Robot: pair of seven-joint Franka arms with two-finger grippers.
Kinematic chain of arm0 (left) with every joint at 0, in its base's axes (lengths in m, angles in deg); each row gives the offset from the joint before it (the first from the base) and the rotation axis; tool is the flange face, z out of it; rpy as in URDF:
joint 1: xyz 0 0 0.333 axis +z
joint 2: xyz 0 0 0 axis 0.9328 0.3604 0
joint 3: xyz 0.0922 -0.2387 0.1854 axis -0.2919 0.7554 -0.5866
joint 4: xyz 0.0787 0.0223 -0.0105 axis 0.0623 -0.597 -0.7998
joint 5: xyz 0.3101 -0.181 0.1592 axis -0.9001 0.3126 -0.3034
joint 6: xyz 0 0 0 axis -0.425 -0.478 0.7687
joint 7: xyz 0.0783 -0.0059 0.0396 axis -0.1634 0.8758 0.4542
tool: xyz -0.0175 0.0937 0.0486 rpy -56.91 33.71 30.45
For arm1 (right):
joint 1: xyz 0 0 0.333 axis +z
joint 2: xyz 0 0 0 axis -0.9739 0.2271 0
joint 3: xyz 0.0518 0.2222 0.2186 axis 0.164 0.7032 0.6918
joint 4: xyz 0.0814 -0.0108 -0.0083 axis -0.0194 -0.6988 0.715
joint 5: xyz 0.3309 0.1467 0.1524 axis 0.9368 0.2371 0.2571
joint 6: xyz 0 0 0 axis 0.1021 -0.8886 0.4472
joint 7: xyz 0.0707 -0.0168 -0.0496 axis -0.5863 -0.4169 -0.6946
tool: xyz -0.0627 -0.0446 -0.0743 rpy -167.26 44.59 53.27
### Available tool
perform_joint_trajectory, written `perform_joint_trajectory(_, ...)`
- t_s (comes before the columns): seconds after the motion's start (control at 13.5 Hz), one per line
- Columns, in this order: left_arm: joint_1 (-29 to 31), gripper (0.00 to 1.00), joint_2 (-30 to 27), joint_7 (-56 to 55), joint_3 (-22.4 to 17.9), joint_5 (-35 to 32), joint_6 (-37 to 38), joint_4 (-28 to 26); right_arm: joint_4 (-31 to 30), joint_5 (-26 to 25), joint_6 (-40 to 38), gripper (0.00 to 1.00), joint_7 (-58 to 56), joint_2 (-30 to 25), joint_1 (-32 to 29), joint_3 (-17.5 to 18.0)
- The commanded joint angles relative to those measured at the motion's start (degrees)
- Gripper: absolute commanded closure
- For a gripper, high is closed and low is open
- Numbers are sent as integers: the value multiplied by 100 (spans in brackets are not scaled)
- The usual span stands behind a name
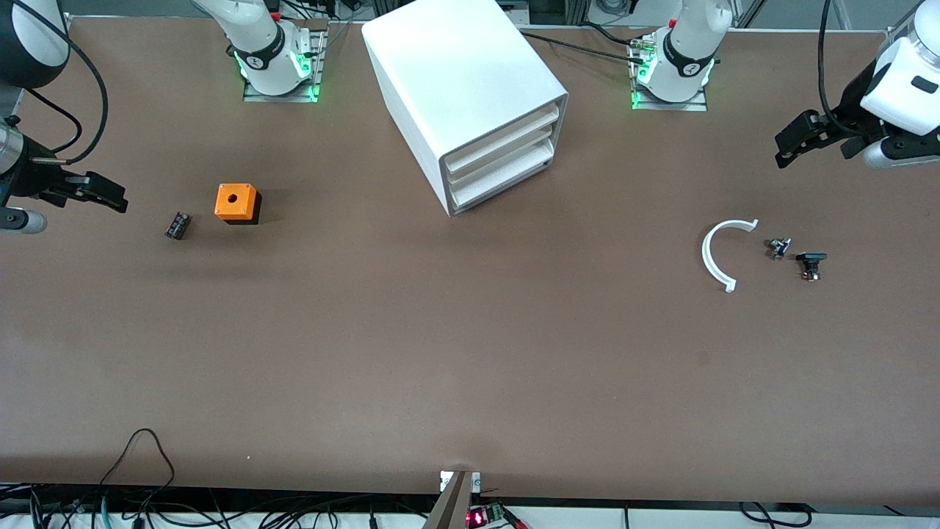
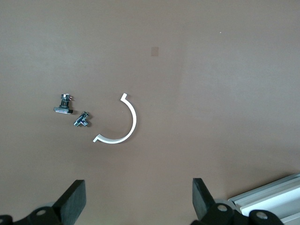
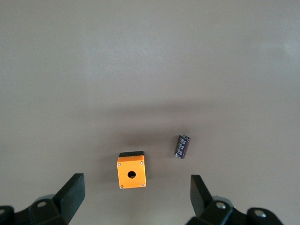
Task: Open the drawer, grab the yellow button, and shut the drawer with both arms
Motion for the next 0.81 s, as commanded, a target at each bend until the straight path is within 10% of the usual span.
perform_joint_trajectory(0.0,56,0,18,177,4,107,81,71,-99,108,12,0,-116,-140,16,-30)
perform_joint_trajectory(0.74,82,0,157,178,13,107,107,236,-81,108,21,0,-37,-149,25,22)
